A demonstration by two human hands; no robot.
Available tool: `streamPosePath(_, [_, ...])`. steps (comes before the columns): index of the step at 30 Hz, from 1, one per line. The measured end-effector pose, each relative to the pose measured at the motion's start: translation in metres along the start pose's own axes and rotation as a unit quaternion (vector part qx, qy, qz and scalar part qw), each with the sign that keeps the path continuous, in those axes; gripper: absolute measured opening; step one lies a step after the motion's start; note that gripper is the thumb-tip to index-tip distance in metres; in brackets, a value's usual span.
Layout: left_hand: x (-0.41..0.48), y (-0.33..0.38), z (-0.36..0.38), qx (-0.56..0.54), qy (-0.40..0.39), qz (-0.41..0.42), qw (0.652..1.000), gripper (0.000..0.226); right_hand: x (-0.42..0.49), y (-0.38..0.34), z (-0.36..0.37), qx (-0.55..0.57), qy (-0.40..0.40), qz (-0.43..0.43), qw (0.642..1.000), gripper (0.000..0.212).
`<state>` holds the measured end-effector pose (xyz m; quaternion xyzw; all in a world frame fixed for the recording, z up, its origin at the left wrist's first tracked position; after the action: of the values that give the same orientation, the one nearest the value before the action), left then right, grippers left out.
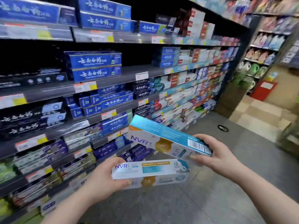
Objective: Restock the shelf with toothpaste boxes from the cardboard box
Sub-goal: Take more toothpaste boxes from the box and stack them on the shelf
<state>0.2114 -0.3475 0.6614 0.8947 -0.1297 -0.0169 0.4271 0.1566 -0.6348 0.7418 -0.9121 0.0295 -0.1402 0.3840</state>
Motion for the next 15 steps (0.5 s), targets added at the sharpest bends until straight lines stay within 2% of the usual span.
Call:
streamPosePath(6, [0.052, 0.126, 0.105, -0.055, -0.040, 0.004, 0.998, 0.048, 0.008, 0.083, -0.145, -0.034, 0.043, 0.009, 0.998, 0.048])
streamPosePath(11, [0.093, 0.212, 0.176, -0.056, -0.083, 0.009, 0.995, 0.038, 0.028, 0.141, -0.242, -0.040, 0.075, 0.010, 0.996, 0.045])
streamPosePath(13, [0.111, 0.239, 0.197, -0.045, -0.097, 0.023, 0.994, 0.039, 0.039, 0.162, -0.270, -0.034, 0.091, 0.015, 0.995, 0.054])
streamPosePath(15, [0.131, 0.267, 0.216, -0.033, -0.102, 0.055, 0.993, 0.039, 0.051, 0.185, -0.294, -0.018, 0.104, 0.019, 0.994, 0.072])
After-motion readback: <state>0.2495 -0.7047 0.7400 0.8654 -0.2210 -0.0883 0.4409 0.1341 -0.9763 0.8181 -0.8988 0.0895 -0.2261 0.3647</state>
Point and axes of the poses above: each hand's wrist, its own x-axis towards the middle knuckle, its own z-axis out of the palm, y = z × x, the point moved 6 cm from there along x, towards the middle knuckle, and after that the axes turned 9 degrees about y, right-handed, at the moved point
